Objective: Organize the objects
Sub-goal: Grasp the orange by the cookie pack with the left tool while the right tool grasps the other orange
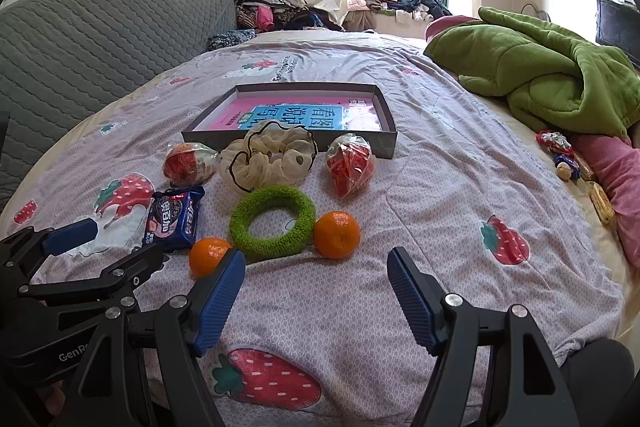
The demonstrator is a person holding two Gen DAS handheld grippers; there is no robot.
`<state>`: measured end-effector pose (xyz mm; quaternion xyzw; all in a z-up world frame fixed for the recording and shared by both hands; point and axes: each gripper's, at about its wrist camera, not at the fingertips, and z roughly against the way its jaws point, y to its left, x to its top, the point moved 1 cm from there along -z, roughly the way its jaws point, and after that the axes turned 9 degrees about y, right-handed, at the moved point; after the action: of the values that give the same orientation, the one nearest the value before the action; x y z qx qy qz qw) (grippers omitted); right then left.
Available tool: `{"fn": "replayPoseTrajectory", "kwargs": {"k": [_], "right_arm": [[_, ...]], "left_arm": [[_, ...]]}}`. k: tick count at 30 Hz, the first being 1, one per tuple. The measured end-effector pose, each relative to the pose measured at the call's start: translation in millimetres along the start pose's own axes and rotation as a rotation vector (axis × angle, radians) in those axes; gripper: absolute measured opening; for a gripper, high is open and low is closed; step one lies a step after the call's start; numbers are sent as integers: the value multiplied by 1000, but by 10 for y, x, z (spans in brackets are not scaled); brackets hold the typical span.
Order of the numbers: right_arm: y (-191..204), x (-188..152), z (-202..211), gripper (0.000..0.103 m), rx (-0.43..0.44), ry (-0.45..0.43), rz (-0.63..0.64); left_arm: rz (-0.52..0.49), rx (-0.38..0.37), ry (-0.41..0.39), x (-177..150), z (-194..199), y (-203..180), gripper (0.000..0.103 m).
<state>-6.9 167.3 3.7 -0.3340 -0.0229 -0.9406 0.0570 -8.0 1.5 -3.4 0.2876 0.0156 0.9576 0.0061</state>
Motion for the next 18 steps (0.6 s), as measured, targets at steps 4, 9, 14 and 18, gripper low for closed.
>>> {"fn": "replayPoseTrajectory", "kwargs": {"k": [4, 9, 14, 18], "right_arm": [[-2, 5, -2, 73, -1, -7, 5], [-5, 13, -12, 73, -5, -9, 6], [-20, 29, -43, 73, -7, -7, 5], [-33, 43, -65, 73, -11, -6, 6]], "left_arm": [[0, -2, -2, 12, -18, 1, 80], [2, -3, -2, 8, -24, 13, 80], [1, -1, 5, 17, -70, 15, 80], [0, 1, 7, 29, -106, 12, 80]]}}
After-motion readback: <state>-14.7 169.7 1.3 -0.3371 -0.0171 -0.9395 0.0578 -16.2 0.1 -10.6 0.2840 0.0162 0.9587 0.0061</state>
